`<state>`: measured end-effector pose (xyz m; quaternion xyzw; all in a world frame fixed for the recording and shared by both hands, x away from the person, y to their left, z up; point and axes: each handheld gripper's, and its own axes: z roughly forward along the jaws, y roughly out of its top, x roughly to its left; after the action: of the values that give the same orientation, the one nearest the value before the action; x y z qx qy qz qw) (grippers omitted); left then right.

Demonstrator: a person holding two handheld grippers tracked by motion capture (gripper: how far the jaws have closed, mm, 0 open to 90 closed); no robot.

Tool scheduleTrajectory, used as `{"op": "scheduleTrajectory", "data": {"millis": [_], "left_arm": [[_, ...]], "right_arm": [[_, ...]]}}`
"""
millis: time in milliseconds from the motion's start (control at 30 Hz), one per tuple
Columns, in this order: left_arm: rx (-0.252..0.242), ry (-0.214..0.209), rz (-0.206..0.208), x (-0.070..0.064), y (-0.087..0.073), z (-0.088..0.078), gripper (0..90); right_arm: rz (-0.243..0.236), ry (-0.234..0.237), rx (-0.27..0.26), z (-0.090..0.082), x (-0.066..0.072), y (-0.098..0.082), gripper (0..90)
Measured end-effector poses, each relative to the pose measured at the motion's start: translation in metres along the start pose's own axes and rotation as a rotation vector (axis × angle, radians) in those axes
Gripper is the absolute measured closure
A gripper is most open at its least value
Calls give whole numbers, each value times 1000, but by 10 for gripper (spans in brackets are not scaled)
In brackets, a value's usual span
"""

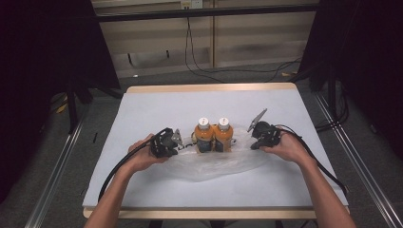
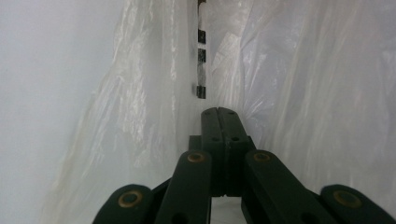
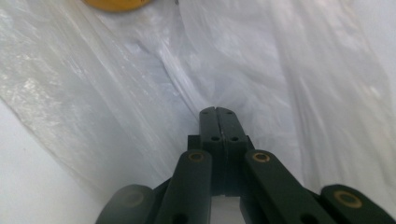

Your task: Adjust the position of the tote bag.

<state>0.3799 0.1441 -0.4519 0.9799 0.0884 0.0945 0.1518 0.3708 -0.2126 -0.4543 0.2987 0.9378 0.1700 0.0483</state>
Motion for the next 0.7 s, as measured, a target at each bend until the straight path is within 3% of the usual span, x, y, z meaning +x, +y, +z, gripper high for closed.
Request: {"op": "scheduleTrajectory", "data": {"millis": [133, 167, 267, 300, 500, 667, 700], "left_arm": [[-14, 0, -18, 1, -3, 0, 900], [-37, 0, -49, 0, -4, 1, 900], [-39, -10, -54, 3, -7, 0, 900], [-54, -24, -77, 5, -11, 0, 900], [-49, -29, -84, 6, -17, -2, 900], [-27, -7, -83, 7, -21, -3, 900], [-6, -1, -60, 8, -21, -4, 900]], "right_arm": [[-23, -40, 22, -2, 0, -2, 900], [-36, -53, 30, -2, 1, -3, 900], [-41, -104, 52, -2, 4, -4, 900], [-42, -120, 66, -3, 4, -5, 900], [-38, -134, 68, -5, 2, -12, 900], [-31, -146, 78, -9, -1, -19, 900], [-26, -150, 77, -9, -2, -21, 900]]}}
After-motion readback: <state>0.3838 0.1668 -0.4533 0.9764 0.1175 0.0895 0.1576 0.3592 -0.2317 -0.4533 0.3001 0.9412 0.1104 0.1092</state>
